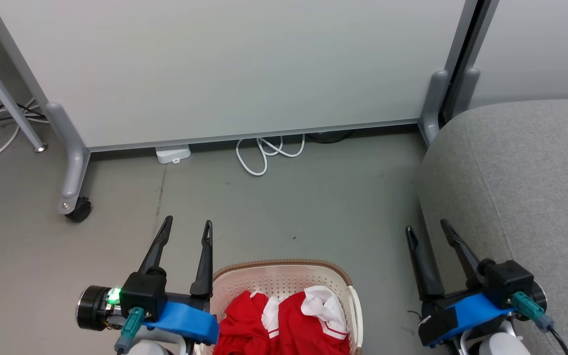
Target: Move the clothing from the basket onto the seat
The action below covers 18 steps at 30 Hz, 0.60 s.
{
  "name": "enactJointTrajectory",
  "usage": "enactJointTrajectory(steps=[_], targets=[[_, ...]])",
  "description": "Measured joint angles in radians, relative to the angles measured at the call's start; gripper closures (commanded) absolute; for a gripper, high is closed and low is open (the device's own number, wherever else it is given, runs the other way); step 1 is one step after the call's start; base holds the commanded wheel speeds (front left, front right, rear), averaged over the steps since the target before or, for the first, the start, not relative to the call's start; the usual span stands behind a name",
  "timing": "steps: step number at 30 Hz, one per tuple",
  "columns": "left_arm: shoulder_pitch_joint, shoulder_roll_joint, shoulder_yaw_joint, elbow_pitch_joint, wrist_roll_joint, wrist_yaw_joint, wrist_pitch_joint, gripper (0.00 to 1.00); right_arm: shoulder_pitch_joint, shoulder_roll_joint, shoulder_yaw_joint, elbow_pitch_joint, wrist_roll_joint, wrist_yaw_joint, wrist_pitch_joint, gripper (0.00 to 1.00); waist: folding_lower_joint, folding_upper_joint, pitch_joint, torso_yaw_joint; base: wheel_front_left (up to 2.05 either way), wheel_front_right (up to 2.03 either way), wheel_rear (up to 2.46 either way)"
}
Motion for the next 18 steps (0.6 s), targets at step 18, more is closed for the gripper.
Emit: enactJointTrajectory(steps=[18], targets=[[-0.170,0.017,-0.049,0.115,0.027,-0.065,0.000,0.00,-0.094,0.000,-0.006,-0.045,-0.008,0.000,0.000,0.00,0.0000,0.0000,0.145,-0.028,0.00,0.00,0.00]])
